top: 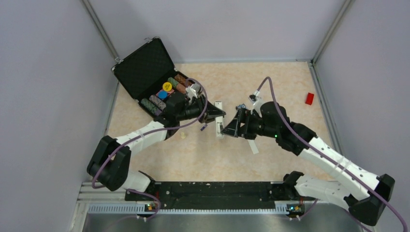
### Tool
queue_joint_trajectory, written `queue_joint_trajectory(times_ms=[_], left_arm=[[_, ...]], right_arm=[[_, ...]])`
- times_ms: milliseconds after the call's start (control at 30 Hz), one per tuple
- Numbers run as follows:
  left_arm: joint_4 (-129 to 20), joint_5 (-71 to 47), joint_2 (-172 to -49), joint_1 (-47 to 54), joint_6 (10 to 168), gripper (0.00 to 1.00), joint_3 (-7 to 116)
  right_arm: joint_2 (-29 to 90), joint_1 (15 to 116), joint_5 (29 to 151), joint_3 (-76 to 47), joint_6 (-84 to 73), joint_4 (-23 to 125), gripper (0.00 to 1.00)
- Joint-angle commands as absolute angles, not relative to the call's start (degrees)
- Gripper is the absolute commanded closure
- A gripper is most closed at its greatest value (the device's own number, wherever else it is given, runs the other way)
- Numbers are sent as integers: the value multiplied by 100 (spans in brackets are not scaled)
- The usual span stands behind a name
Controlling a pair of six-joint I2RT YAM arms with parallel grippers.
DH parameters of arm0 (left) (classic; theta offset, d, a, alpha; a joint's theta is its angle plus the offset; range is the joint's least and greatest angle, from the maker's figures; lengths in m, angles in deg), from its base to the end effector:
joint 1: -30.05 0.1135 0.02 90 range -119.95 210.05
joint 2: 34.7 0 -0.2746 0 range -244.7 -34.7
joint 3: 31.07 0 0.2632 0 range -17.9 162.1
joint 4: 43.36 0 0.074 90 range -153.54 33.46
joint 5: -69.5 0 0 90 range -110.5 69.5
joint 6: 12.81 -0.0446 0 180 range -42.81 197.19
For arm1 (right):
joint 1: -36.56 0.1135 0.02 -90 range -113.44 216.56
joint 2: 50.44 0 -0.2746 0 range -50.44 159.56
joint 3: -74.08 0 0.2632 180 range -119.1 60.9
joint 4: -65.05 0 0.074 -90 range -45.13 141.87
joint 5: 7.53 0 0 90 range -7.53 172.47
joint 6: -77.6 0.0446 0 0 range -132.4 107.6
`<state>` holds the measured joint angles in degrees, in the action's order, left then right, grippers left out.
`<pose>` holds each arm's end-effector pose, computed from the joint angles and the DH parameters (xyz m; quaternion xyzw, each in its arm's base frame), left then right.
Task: Load the batteries into the remote control
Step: Load the battery into the remote control.
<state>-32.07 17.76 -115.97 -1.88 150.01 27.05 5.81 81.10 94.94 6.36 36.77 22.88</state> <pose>0.2629 -0.1964 0.2590 -0.0627 0.7594 -0.6269 0.1620 0.1547 0.1657 0.3341 -0.0188 0.8654 0.4234 0.2674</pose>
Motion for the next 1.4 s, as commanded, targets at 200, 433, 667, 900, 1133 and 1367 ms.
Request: queue_joint_trajectory(times_ms=[200,433,667,900,1133,1367], left_arm=[[-2859,1878,-11156,-166,15677,100,3058],[-2892,1910,-10979,-167,15757,100,2989],[-2806,1909,-10926,-161,15934,100,2923],[-2796,1911,-10974,-162,16038,100,2933],[-2754,1833,-10948,-163,16135,100,2917],[-2743,1876,-10935,-166,16162,100,2930]], right_arm=[[-242,8051,9359,1532,3996,4116,25],[-320,8051,9301,1716,4114,4404,33],[-519,8051,9448,1905,4050,4782,32],[-601,8057,9559,1983,3984,4809,30],[-542,8051,9589,2006,3743,4677,31],[-418,8058,9566,1942,3681,4692,32]])
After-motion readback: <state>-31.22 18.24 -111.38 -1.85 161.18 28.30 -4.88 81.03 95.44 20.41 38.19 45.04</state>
